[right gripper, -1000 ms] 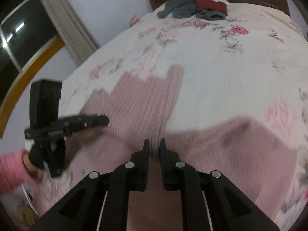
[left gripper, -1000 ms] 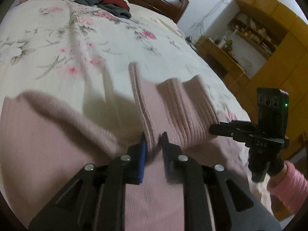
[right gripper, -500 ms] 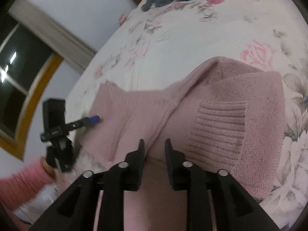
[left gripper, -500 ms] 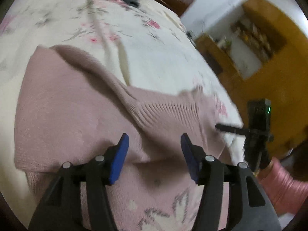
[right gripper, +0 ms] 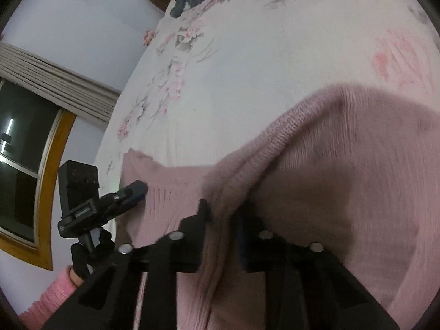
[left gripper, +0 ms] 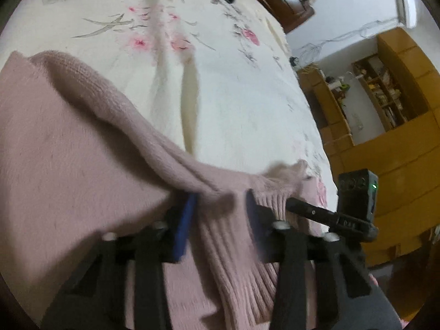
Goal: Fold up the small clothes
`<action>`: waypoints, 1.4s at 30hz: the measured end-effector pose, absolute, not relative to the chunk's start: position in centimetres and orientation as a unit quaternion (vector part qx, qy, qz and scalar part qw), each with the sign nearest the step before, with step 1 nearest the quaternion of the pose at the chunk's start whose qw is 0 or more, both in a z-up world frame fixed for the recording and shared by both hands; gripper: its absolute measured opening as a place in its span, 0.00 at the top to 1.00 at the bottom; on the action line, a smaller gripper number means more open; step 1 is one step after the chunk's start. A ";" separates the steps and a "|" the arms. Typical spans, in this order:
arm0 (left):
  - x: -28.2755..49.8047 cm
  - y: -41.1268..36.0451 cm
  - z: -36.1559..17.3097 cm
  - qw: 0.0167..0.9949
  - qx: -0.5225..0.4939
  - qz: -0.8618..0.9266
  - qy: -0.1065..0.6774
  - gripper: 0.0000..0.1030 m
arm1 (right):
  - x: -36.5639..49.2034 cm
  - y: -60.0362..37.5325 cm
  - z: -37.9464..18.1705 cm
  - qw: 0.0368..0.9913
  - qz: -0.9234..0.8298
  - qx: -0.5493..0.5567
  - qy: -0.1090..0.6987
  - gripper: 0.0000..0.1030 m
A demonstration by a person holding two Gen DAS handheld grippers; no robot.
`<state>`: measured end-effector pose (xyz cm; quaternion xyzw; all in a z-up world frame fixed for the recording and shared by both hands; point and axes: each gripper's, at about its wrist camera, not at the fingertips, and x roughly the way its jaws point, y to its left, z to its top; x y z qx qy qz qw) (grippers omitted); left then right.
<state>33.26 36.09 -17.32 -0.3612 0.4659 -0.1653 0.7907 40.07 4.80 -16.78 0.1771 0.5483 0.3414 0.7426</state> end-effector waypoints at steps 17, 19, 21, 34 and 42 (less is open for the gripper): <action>31.1 35.4 -16.4 0.787 -0.331 -0.147 0.499 0.51 | 38.4 3.1 -15.9 0.743 0.339 0.182 0.547 0.73; 30.5 34.9 -16.8 0.782 -0.338 -0.154 0.500 0.49 | 37.1 3.3 -16.3 0.734 0.345 0.175 0.558 0.71; 30.4 34.2 -16.9 0.781 -0.332 -0.152 0.506 0.48 | 36.1 4.1 -17.3 0.721 0.345 0.158 0.580 0.71; 32.5 34.9 -16.0 0.812 -0.239 -0.119 0.519 0.94 | 35.1 4.7 -16.2 0.710 0.383 0.188 0.560 0.90; 30.8 35.6 -18.1 0.793 -0.285 -0.127 0.524 0.90 | 34.6 4.5 -18.0 0.721 0.355 0.153 0.576 0.90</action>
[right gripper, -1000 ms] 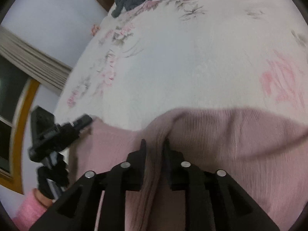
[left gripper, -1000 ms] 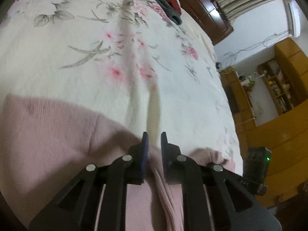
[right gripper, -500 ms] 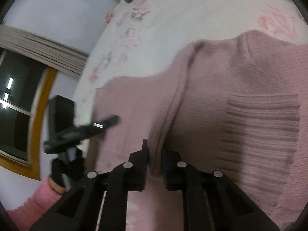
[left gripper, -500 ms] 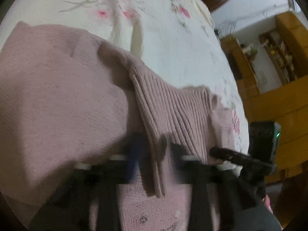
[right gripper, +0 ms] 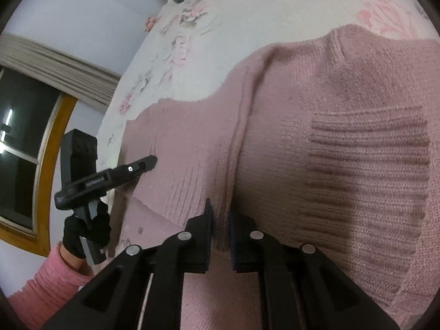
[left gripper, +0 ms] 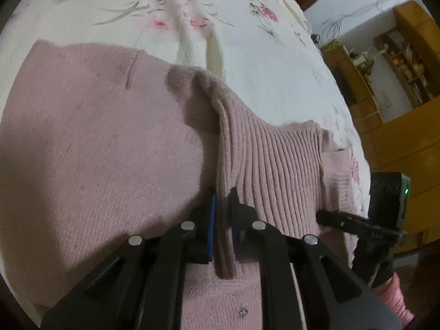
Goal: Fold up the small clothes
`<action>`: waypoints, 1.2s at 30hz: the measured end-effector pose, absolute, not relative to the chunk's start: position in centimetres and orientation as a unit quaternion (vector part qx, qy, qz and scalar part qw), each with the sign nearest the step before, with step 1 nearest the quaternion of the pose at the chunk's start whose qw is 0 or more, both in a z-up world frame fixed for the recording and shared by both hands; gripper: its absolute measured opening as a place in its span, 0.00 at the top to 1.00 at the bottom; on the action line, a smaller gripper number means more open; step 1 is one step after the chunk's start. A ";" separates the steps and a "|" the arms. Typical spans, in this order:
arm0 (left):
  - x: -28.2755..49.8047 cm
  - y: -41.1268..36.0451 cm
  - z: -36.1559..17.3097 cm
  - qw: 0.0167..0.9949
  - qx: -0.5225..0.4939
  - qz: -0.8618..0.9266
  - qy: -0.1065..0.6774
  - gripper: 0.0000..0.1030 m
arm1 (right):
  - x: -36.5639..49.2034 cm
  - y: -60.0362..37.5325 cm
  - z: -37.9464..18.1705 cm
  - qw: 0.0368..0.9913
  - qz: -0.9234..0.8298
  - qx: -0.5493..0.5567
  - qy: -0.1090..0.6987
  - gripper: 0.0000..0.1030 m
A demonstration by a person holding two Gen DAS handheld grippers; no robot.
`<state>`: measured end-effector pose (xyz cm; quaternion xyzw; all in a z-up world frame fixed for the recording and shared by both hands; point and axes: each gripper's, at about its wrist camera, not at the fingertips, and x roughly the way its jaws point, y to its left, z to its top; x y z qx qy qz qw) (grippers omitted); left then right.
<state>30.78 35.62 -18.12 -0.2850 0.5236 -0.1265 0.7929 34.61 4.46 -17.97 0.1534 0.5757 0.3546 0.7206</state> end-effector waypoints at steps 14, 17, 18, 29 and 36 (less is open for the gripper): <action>9.7 35.0 -11.4 0.848 -0.164 -0.042 0.502 0.40 | 15.0 -6.4 -11.0 0.805 0.257 0.151 0.513 0.67; 5.0 35.3 -10.4 0.845 -0.151 -0.015 0.513 0.38 | 10.3 -8.0 -10.3 0.813 0.229 0.147 0.515 0.63; 3.3 35.8 -10.0 0.845 -0.153 -0.007 0.512 0.37 | 9.0 -8.3 -10.1 0.817 0.218 0.134 0.516 0.62; -7.4 37.9 -10.1 0.822 -0.182 0.030 0.538 0.31 | 0.0 -11.5 -11.6 0.795 0.183 0.140 0.562 0.55; -10.4 38.5 -12.3 0.806 -0.194 0.039 0.558 0.31 | -2.0 -12.0 -14.8 0.775 0.173 0.148 0.589 0.55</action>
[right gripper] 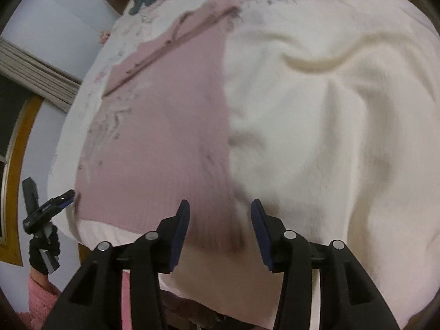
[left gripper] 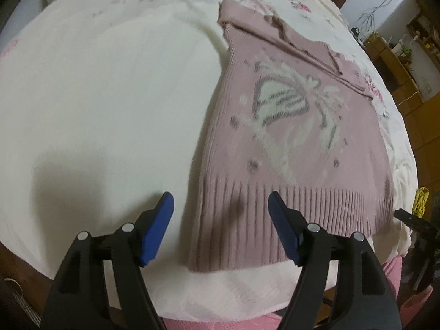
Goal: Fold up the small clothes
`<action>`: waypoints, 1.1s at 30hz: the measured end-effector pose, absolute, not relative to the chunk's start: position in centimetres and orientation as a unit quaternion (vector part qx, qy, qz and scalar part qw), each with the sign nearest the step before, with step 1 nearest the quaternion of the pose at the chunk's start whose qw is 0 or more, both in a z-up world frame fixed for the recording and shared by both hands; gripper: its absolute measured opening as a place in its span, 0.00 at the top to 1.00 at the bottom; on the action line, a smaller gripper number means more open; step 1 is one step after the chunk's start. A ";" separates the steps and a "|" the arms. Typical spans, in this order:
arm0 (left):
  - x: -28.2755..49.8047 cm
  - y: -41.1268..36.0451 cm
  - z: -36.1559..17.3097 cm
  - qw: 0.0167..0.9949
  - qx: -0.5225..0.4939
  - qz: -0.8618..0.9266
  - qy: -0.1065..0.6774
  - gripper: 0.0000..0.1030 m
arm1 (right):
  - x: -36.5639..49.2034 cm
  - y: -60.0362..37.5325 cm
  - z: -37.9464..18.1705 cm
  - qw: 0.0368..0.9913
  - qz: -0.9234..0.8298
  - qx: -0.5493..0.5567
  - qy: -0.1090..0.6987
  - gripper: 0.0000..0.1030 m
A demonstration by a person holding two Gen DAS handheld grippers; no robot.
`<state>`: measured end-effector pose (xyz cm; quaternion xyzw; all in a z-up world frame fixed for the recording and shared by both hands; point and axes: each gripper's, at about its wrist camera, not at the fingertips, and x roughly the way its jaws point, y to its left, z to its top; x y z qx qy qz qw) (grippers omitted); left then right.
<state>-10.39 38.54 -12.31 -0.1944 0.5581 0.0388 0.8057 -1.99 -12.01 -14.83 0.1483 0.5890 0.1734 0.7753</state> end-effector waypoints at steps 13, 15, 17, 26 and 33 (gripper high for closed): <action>-10.4 36.8 -13.8 0.791 -0.228 -0.017 0.568 0.38 | -2.2 -10.3 -17.6 0.741 0.215 0.180 0.610 0.65; -10.4 36.9 -14.1 0.789 -0.232 -0.014 0.568 0.41 | -2.2 -9.9 -17.8 0.742 0.213 0.169 0.612 0.73; -10.7 37.3 -14.3 0.790 -0.234 -0.008 0.567 0.54 | -2.3 -10.0 -17.8 0.739 0.220 0.175 0.613 0.85; -11.3 38.3 -12.7 0.792 -0.293 -0.046 0.534 0.85 | -2.1 -10.4 -15.4 0.720 0.288 0.260 0.576 0.90; -9.8 39.3 -8.6 0.808 -0.334 -0.079 0.479 0.86 | 0.0 -10.9 -12.1 0.716 0.320 0.315 0.534 0.90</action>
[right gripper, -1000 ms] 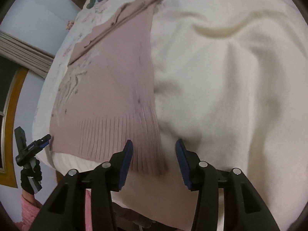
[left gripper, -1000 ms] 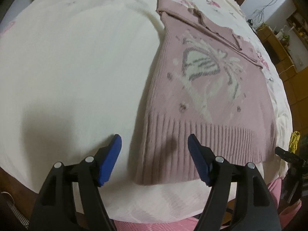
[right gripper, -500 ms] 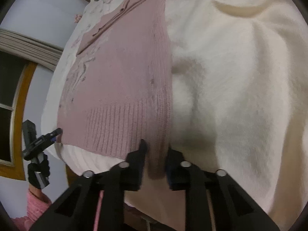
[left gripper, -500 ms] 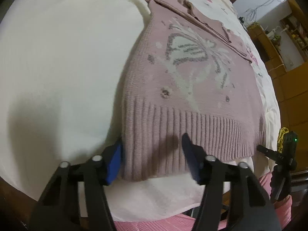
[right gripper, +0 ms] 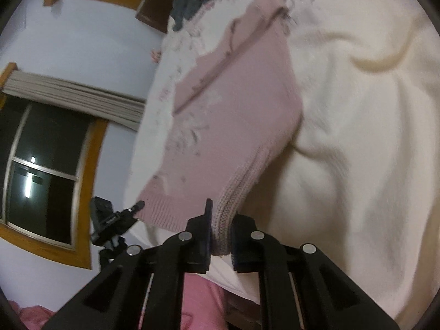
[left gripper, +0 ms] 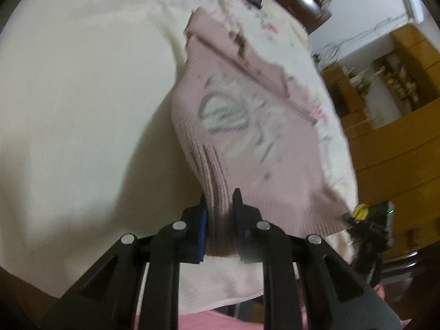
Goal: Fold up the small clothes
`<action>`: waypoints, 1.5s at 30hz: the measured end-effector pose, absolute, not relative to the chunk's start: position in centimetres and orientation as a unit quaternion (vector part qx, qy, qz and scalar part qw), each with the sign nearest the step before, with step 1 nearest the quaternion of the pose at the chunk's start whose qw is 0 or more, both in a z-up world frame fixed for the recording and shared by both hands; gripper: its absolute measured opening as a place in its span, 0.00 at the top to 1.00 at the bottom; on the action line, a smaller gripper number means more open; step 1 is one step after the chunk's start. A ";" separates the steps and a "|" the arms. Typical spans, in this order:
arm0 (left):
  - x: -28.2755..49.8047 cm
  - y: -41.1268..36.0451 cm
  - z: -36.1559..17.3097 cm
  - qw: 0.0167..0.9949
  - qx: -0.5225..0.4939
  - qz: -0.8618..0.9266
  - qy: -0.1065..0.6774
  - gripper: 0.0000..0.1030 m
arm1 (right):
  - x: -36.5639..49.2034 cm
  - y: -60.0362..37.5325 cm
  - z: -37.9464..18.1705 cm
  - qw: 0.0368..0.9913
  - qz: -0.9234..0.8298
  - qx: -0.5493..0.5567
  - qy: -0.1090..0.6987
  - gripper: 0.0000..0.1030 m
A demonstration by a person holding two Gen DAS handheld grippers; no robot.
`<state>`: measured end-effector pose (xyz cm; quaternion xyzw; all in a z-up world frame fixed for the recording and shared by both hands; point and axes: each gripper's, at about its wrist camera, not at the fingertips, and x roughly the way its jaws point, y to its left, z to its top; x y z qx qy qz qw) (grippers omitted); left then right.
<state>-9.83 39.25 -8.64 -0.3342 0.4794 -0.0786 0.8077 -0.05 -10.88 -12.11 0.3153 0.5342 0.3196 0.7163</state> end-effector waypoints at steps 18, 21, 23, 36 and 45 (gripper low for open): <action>3.6 42.5 -9.6 0.805 -0.359 -0.051 0.470 0.85 | 12.8 -10.9 -10.6 0.723 0.270 0.336 0.539 0.90; 5.2 43.3 -10.7 0.799 -0.366 -0.044 0.475 0.84 | 14.8 -10.4 -11.4 0.722 0.259 0.332 0.549 0.90; 6.2 43.8 -11.4 0.795 -0.373 -0.042 0.476 0.83 | 15.9 -10.2 -12.0 0.720 0.253 0.329 0.557 0.90; 7.6 46.6 -11.9 0.798 -0.379 -0.017 0.469 0.58 | 19.0 -10.4 -14.3 0.721 0.231 0.315 0.572 0.73; 7.9 44.9 -9.2 0.854 -0.253 -0.033 0.454 0.40 | 18.6 -11.1 -11.3 0.785 0.257 0.209 0.524 0.59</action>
